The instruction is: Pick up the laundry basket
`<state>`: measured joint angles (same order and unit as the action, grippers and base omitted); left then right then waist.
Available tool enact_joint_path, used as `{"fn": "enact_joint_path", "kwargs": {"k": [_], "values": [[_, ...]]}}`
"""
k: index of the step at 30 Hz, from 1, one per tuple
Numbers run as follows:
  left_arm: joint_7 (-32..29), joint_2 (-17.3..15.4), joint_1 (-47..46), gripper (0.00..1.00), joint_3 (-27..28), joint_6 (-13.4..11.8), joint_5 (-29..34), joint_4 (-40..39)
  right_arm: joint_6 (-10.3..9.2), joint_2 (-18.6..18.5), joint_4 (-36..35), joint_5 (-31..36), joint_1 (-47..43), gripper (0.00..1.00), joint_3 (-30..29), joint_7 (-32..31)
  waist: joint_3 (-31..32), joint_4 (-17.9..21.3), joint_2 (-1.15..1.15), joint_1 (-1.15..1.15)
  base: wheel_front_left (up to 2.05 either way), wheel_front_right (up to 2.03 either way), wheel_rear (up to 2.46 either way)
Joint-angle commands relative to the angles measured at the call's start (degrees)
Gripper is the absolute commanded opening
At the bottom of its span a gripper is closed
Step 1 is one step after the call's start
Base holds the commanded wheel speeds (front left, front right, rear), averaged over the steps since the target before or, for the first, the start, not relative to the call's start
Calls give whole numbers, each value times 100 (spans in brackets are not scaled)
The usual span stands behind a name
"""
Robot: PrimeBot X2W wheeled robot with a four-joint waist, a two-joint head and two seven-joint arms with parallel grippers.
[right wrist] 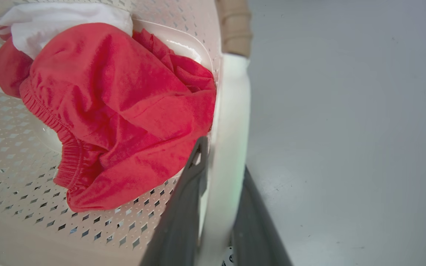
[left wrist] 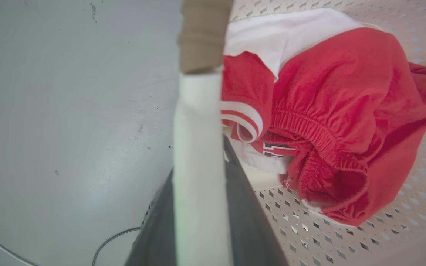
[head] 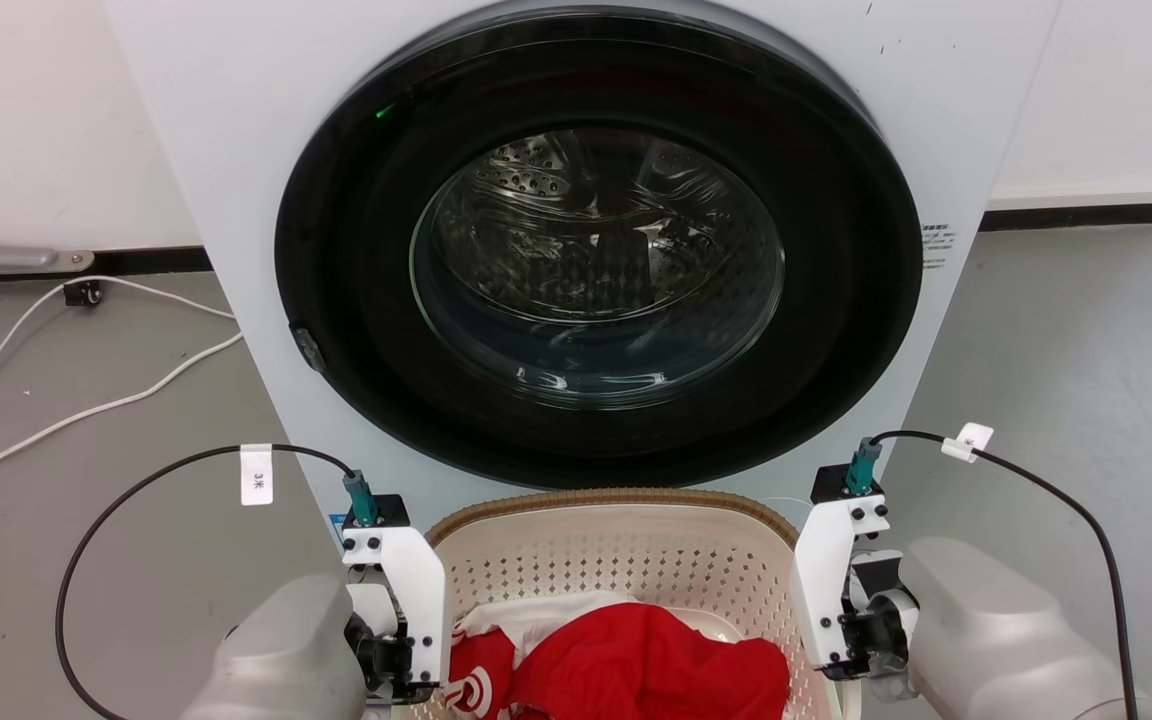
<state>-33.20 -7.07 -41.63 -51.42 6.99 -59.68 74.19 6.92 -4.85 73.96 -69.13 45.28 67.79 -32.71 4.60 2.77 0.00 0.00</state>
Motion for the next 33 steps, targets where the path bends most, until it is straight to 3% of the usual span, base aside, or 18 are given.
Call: {"fn": "enact_joint_path", "kwargs": {"k": [1,33], "values": [[-49,265,33,0,-36,87,-26,-116,106,234,-127,-67,-7,0,-4,87,2,-8,0,0,0,0,0],[-20,297,-6,0,-164,89,-180,-103,105,264,-99,-89,15,0,76,254,11,-81,0,0,0,0,0]]}}
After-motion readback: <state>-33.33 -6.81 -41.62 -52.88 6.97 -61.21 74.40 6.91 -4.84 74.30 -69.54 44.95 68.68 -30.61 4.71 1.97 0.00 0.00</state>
